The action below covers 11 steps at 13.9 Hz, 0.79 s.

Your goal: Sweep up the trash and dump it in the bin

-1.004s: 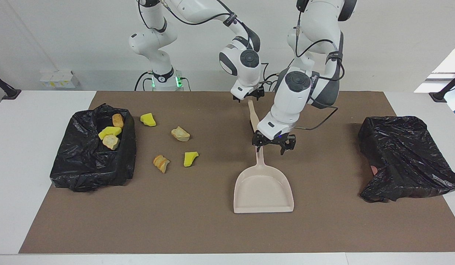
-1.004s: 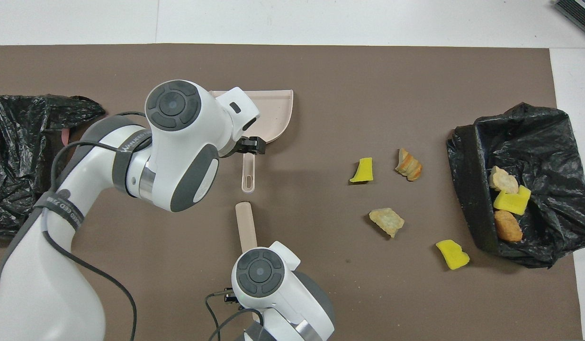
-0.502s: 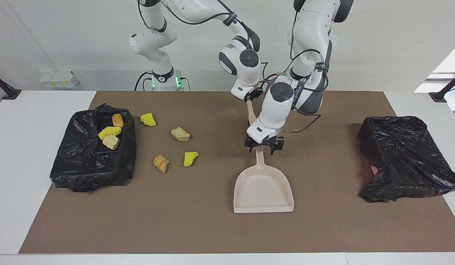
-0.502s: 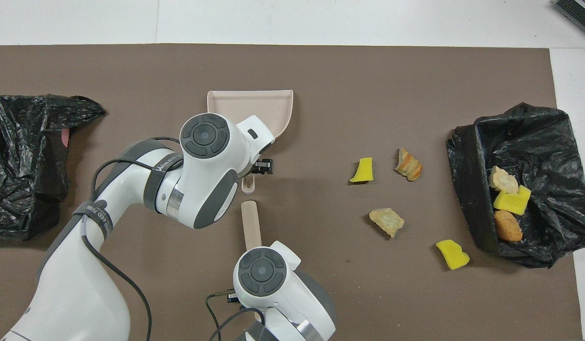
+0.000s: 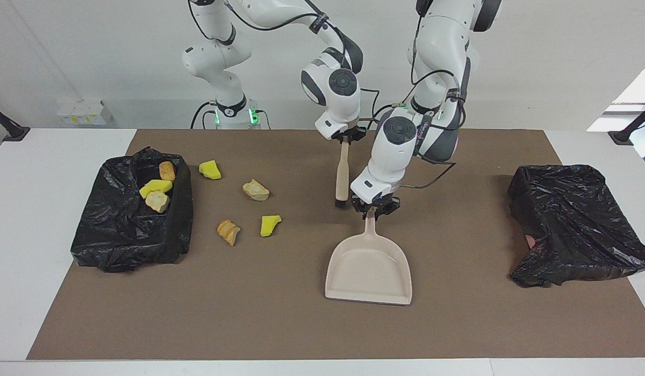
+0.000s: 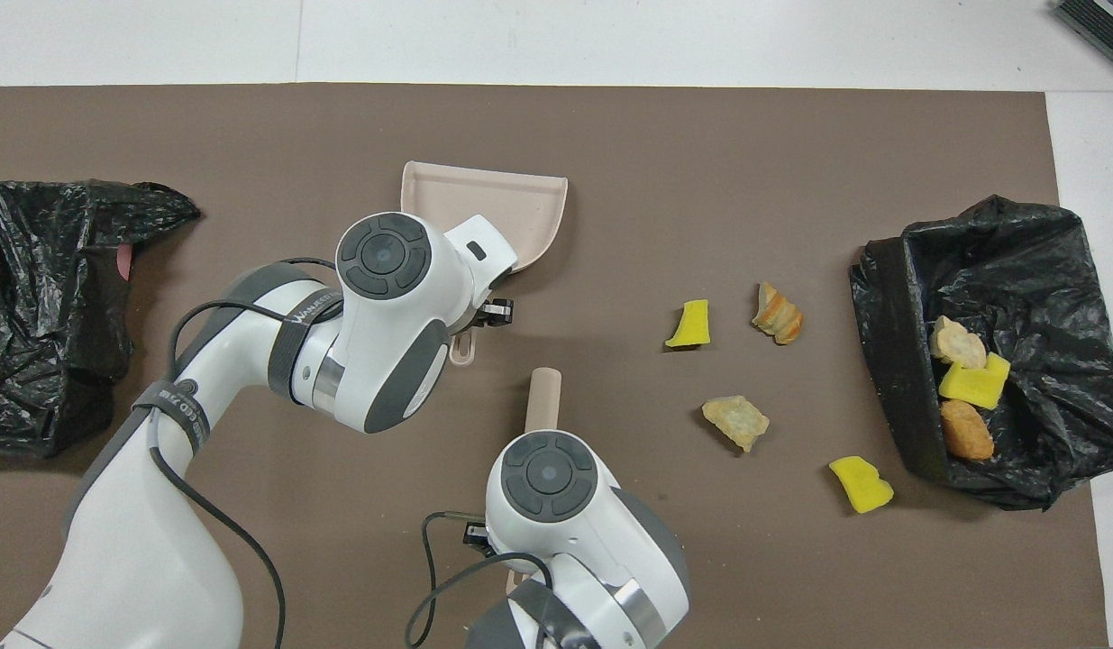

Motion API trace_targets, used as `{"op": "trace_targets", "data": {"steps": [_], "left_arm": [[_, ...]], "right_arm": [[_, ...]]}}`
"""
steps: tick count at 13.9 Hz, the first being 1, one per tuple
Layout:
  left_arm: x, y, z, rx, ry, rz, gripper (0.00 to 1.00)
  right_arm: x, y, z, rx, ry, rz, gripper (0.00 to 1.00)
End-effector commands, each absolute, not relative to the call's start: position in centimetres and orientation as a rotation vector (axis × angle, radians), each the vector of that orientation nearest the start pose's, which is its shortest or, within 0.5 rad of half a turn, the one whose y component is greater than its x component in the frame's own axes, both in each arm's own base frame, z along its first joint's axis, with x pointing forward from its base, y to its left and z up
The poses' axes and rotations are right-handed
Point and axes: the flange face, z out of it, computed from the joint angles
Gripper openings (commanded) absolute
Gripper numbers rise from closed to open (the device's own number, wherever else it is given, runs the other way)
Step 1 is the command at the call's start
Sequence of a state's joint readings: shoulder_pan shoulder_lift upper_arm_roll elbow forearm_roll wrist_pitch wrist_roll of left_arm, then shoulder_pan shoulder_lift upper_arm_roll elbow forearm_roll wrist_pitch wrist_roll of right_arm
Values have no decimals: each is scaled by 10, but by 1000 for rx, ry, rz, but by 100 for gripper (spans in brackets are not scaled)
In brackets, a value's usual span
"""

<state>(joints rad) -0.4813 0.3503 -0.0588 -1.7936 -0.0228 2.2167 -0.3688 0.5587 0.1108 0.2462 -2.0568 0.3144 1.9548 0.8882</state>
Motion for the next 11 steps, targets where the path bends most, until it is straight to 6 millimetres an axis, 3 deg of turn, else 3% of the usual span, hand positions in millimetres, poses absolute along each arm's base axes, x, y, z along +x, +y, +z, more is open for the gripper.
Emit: {"op": "trace_targets", "data": {"steps": [1, 3, 5, 7, 11], "left_arm": [[566, -316, 388, -3177, 328, -134, 0], [573, -298, 401, -3142, 460, -99, 0], [577, -277, 411, -3082, 690, -68, 0], [577, -247, 428, -3017, 888, -5, 0], [574, -189, 453, -2875, 1291, 124, 0]], "right_arm": [[364, 365, 413, -3008, 483, 591, 0], [373, 322, 439, -3018, 554, 605, 0], [379, 281, 447, -3075, 644, 627, 0], [383, 242, 435, -3077, 771, 709, 0], [356, 205, 419, -3300, 752, 580, 0]]}}
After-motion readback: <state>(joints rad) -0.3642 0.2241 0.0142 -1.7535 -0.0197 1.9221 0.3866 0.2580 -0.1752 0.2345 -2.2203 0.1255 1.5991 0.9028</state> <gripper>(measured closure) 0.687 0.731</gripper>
